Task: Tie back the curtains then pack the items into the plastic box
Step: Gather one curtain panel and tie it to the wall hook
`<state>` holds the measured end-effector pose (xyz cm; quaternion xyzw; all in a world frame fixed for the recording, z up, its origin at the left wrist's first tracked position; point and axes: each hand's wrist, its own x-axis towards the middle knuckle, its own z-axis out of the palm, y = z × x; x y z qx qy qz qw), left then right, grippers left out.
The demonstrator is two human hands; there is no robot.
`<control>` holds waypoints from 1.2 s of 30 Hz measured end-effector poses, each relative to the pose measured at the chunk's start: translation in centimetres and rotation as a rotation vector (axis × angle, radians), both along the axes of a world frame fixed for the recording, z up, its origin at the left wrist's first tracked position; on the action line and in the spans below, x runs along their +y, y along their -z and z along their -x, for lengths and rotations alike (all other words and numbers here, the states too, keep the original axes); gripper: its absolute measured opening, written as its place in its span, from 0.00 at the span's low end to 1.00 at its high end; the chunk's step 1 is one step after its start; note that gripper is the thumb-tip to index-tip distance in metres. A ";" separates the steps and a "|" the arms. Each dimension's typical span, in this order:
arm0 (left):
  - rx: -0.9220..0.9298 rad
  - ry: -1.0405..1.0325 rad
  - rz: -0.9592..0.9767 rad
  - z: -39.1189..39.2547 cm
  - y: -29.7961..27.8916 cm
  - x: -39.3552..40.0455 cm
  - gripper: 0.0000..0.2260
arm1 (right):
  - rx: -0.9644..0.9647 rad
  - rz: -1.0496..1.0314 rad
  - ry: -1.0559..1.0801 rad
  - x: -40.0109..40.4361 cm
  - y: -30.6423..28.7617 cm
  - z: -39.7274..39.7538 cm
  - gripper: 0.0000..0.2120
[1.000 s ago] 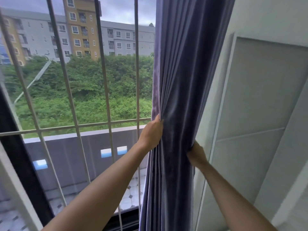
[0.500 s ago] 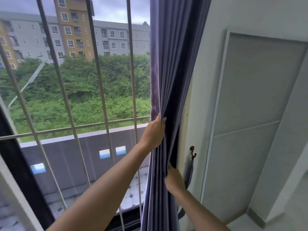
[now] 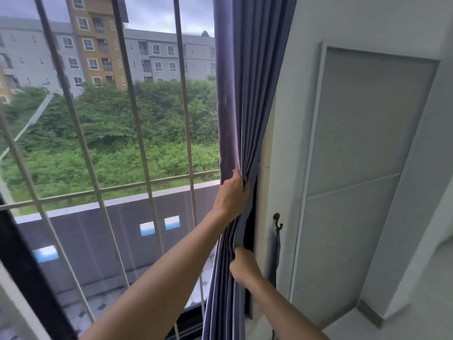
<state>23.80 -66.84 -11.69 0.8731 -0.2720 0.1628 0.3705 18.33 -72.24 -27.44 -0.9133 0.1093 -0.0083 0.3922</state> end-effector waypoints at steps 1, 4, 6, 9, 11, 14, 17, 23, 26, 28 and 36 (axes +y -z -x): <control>0.018 -0.005 -0.008 0.0 0.0 0.1 0.13 | -0.001 -0.099 -0.006 0.1 0.3 0.1 0.18; 0.072 -0.001 -0.035 -0.2 0.3 -0.1 0.05 | -0.170 -0.293 0.051 -0.1 1.6 -0.2 0.35; 0.071 0.008 -0.047 -0.4 0.3 -0.5 0.07 | -0.269 -0.363 0.133 -0.5 2.1 -1.0 0.44; 0.051 0.008 -0.066 -1.2 0.2 -1.5 0.05 | -0.353 -0.429 0.205 -1.4 1.3 -2.0 0.52; 0.061 0.005 -0.071 -1.5 0.3 -2.3 0.05 | -0.392 -0.391 0.243 -2.2 0.9 -2.6 0.56; 0.071 -0.019 -0.078 -2.0 0.5 -3.4 0.05 | -0.421 -0.281 0.275 -3.1 0.4 -3.3 0.51; 0.078 -0.027 -0.065 -2.6 0.8 -4.3 0.06 | -0.408 -0.169 0.279 -3.7 1.0 -4.1 0.48; 0.141 -0.026 -0.043 -3.3 2.2 -5.4 0.08 | -0.127 0.004 0.271 -5.4 4.0 -4.3 0.23; 0.148 -0.001 -0.039 -4.0 2.2 -5.2 0.14 | -0.033 0.000 0.257 -6.3 4.9 -3.9 0.18; 0.139 0.026 -0.039 -4.2 2.3 -4.9 0.16 | -0.071 0.041 0.215 -6.8 5.2 -3.9 0.21; 0.157 0.211 0.030 -4.2 4.8 -4.1 0.11 | -0.046 -0.068 0.243 -6.8 4.2 -3.4 0.15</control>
